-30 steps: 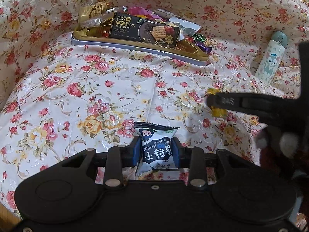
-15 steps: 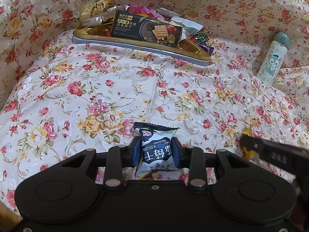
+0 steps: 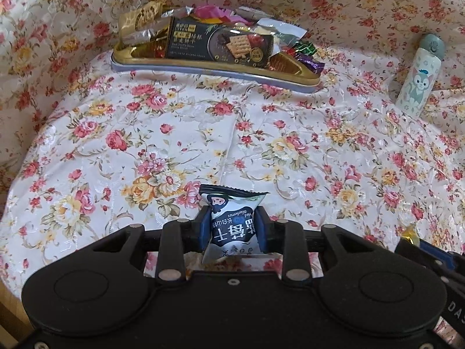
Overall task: Organize snacks
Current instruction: 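Carry the dark blue-white packet and gold candy with both tools over the gold tray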
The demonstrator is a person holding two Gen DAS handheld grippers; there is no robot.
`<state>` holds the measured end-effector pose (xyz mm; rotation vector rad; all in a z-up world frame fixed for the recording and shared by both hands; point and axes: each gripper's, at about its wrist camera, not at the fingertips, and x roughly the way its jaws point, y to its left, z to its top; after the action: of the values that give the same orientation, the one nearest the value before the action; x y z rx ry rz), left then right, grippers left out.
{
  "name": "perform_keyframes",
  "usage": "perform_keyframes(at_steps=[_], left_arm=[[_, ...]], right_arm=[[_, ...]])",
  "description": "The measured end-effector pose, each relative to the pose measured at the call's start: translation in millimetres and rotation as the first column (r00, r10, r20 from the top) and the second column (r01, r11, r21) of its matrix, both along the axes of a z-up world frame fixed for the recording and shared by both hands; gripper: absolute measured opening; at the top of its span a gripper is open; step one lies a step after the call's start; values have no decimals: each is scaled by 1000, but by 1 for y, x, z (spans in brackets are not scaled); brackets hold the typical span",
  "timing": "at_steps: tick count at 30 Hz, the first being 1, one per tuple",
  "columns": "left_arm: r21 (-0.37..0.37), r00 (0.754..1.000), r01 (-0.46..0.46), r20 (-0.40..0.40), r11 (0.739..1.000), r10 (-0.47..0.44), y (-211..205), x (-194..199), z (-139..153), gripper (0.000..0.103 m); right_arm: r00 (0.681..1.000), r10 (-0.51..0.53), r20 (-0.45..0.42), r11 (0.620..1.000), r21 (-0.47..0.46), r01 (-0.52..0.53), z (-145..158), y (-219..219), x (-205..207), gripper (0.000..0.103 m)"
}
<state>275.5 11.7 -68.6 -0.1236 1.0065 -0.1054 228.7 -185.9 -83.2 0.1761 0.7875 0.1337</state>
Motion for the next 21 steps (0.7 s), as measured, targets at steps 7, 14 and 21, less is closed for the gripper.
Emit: perform_keyframes(at_steps=[7, 14, 21], left_arm=[[24, 999, 30, 23, 999, -31, -10, -22, 24, 40], [26, 998, 62, -5, 998, -62, -10, -52, 36, 40], [29, 996, 79, -47, 996, -78, -5, -89, 36, 40]], right_arm=[[999, -11, 36, 1000, 21, 10, 13, -10, -27, 22], [998, 1, 65, 1000, 29, -3, 21, -15, -55, 22], [999, 10, 45, 999, 36, -12, 19, -16, -75, 22]])
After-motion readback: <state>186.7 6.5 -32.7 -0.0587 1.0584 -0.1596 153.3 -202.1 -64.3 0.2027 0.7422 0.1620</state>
